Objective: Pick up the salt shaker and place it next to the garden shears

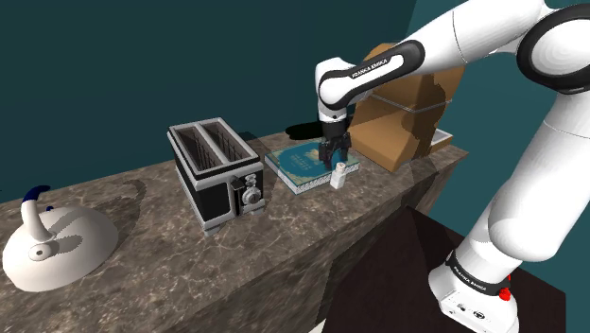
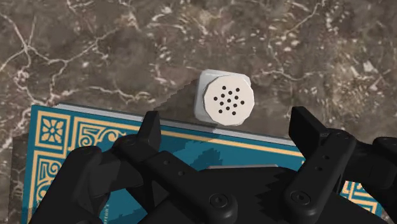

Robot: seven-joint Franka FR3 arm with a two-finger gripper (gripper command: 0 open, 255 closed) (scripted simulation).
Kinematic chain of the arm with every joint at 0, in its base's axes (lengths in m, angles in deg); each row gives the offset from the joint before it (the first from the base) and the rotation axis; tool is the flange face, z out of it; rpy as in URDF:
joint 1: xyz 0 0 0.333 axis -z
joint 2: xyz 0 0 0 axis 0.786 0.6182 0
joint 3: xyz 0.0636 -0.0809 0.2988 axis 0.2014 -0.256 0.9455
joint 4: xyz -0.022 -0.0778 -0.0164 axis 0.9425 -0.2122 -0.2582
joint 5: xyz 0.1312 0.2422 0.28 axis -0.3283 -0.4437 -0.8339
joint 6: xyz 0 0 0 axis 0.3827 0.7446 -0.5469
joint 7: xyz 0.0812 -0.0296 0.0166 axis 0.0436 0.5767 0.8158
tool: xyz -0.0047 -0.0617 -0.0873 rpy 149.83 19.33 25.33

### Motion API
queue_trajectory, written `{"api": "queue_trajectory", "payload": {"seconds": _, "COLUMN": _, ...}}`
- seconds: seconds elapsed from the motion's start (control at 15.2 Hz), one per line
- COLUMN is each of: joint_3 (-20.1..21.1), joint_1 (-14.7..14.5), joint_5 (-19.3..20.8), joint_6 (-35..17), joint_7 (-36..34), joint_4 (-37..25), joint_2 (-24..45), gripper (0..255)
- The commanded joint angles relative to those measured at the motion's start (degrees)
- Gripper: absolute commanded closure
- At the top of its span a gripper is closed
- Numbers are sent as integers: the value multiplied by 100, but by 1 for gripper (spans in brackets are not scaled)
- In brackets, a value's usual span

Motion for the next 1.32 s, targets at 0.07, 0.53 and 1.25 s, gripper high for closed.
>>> {"api": "queue_trajectory", "payload": {"seconds": 0.07, "joint_3": 4, "joint_1": -4, "joint_5": -3, "joint_6": -235, "joint_7": -4, "joint_4": 215, "joint_2": 19, "gripper": 0}}
{"api": "queue_trajectory", "payload": {"seconds": 0.53, "joint_3": 4, "joint_1": -5, "joint_5": -3, "joint_6": -280, "joint_7": -4, "joint_4": 253, "joint_2": 26, "gripper": 0}}
{"api": "queue_trajectory", "payload": {"seconds": 1.25, "joint_3": 4, "joint_1": -5, "joint_5": -3, "joint_6": -280, "joint_7": -4, "joint_4": 253, "joint_2": 26, "gripper": 255}}
